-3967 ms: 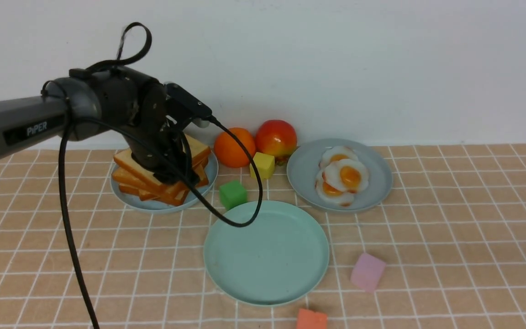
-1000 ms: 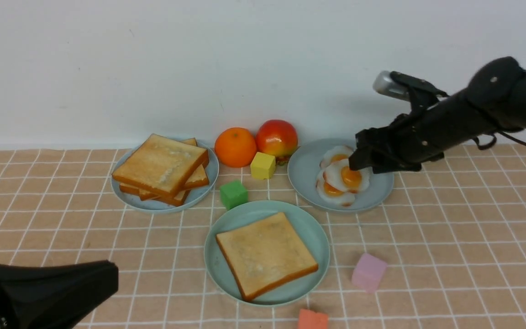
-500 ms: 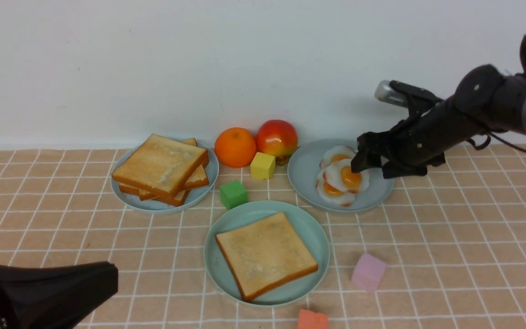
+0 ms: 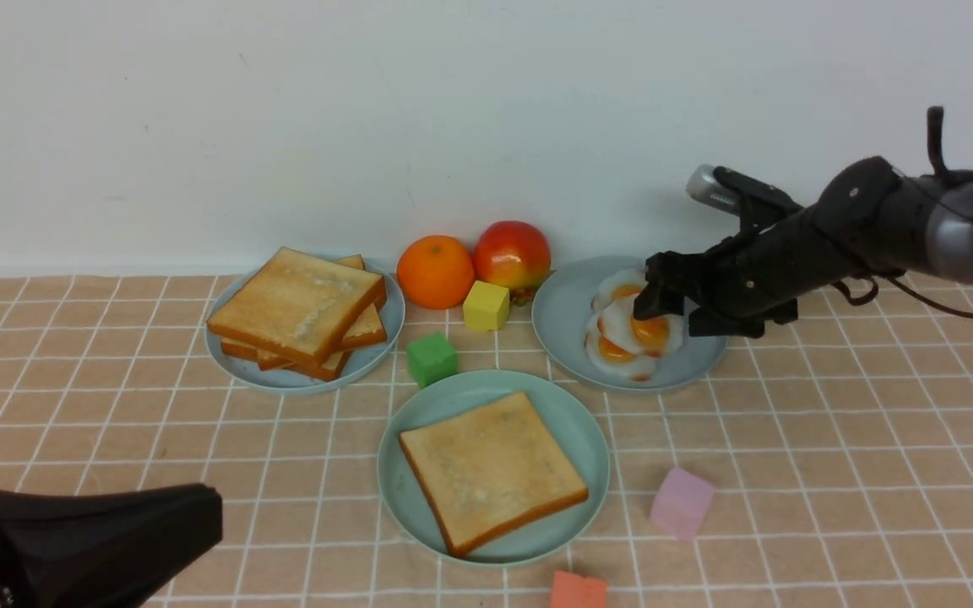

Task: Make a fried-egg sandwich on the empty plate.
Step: Use the right arm to grab a fried egg

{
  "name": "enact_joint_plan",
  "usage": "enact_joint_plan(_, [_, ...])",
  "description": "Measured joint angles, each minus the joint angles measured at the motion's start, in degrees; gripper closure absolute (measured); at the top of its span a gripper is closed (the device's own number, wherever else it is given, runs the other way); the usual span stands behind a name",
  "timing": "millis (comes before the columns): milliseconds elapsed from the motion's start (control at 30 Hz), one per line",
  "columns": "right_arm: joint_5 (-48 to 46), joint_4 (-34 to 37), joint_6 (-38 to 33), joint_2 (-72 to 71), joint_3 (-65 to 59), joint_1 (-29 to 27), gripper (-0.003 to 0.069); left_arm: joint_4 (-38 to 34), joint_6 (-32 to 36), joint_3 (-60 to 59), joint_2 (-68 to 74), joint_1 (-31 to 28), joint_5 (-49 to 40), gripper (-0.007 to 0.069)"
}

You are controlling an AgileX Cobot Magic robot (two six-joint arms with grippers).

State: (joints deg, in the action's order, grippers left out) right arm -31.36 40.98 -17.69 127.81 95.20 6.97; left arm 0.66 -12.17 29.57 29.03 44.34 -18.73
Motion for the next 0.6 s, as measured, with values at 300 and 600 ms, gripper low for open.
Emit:
enact_joint_plan(300, [1.6,1.6,-0.1,0.9,0.1,0.0,0.0112,-1.0,-0.2,0.0,0.0,0.0,0.2,0.0638])
enact_joint_plan(600, [5.2,2.0,-0.2,1.5,0.2,0.0,0.0112,-1.0,-0.2,0.0,0.0,0.0,0.2,0.0638])
